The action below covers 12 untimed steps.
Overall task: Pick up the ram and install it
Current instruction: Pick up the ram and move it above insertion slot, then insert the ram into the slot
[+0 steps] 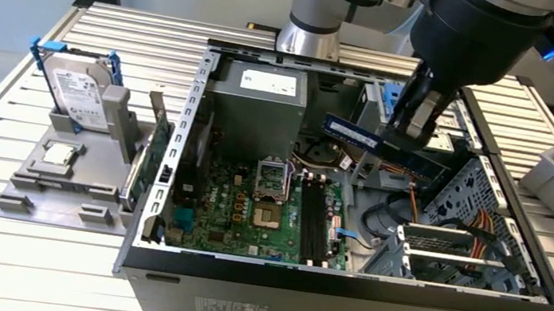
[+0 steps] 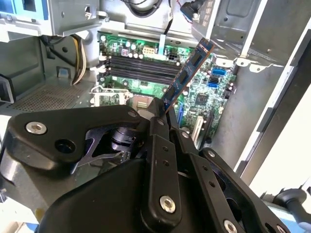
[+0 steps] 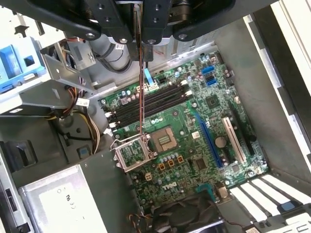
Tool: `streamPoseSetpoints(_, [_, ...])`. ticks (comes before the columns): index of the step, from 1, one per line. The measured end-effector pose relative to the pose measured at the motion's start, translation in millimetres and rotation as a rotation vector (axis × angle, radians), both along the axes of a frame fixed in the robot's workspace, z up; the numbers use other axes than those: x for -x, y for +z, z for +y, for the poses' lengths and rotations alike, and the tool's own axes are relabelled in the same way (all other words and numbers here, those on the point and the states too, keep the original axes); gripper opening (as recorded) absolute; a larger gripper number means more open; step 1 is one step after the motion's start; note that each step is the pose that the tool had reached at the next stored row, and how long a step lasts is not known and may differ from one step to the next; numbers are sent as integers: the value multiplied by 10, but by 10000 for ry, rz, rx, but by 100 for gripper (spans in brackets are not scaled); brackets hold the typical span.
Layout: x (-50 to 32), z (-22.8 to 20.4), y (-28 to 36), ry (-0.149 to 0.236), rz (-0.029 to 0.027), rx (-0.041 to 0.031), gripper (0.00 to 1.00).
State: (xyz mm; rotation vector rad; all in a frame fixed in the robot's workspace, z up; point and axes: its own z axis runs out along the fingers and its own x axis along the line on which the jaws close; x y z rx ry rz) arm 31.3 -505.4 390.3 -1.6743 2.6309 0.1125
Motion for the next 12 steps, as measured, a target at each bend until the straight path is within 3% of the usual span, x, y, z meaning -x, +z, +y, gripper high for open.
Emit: streamPoseSetpoints(12, [0,0,0,-803,0,1,0])
